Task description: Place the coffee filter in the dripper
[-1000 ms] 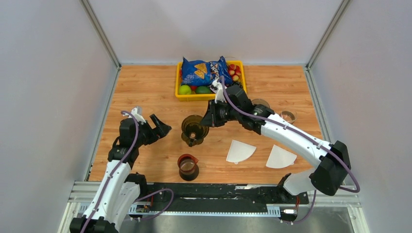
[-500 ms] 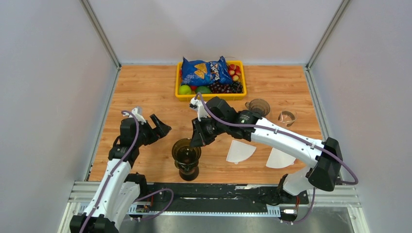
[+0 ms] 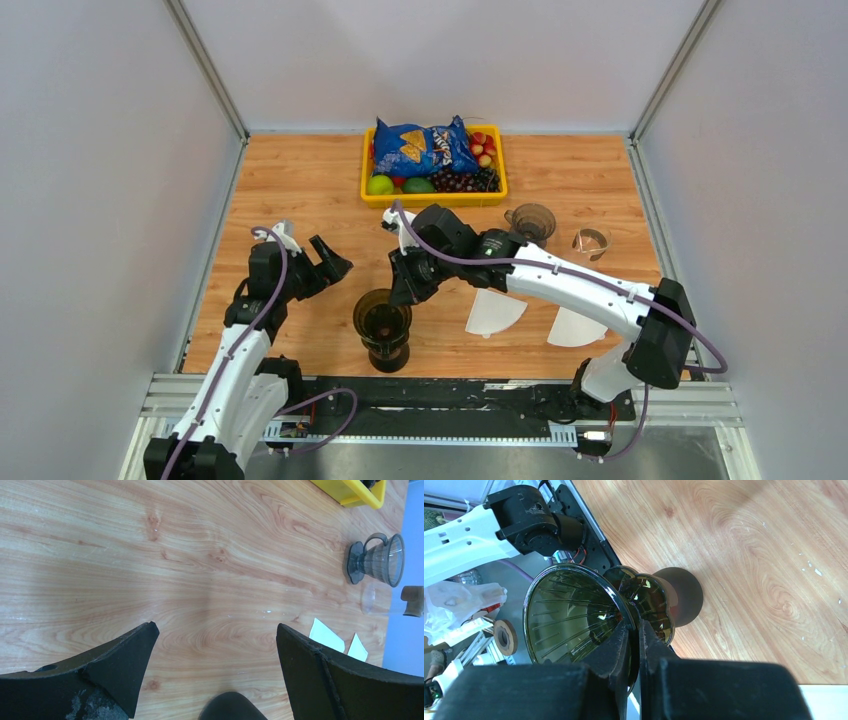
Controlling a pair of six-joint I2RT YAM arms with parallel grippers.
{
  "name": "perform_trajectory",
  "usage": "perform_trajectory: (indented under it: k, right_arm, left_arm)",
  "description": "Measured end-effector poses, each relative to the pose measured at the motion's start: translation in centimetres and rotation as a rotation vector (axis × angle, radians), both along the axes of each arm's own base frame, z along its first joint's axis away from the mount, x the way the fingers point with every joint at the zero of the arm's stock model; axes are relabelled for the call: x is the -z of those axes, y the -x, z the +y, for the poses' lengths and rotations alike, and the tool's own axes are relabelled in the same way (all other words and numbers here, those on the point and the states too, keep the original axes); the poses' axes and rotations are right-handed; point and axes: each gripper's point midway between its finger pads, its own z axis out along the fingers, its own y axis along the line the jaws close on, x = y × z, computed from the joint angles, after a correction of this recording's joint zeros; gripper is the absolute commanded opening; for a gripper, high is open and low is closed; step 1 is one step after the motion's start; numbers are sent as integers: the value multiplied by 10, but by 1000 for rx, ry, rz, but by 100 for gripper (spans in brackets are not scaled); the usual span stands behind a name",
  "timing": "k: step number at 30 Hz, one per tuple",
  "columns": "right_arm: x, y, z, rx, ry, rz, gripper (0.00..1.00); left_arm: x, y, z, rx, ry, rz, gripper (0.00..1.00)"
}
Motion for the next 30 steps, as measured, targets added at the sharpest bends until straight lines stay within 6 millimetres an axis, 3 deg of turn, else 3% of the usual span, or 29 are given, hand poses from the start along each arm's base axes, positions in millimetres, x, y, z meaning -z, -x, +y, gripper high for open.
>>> perform_trajectory:
  k: [9, 23, 30]
  right_arm:
    - [4, 0, 1, -6, 12, -10, 7]
    - [4, -1, 1, -5, 14, -18, 33]
    - [4, -2, 1, -2, 16, -26, 63]
  left_arm:
    - [0, 0, 1, -5, -3, 0, 100]
    - [1, 0, 1, -5, -4, 2, 100]
    - [1, 0, 1, -5, -4, 4, 100]
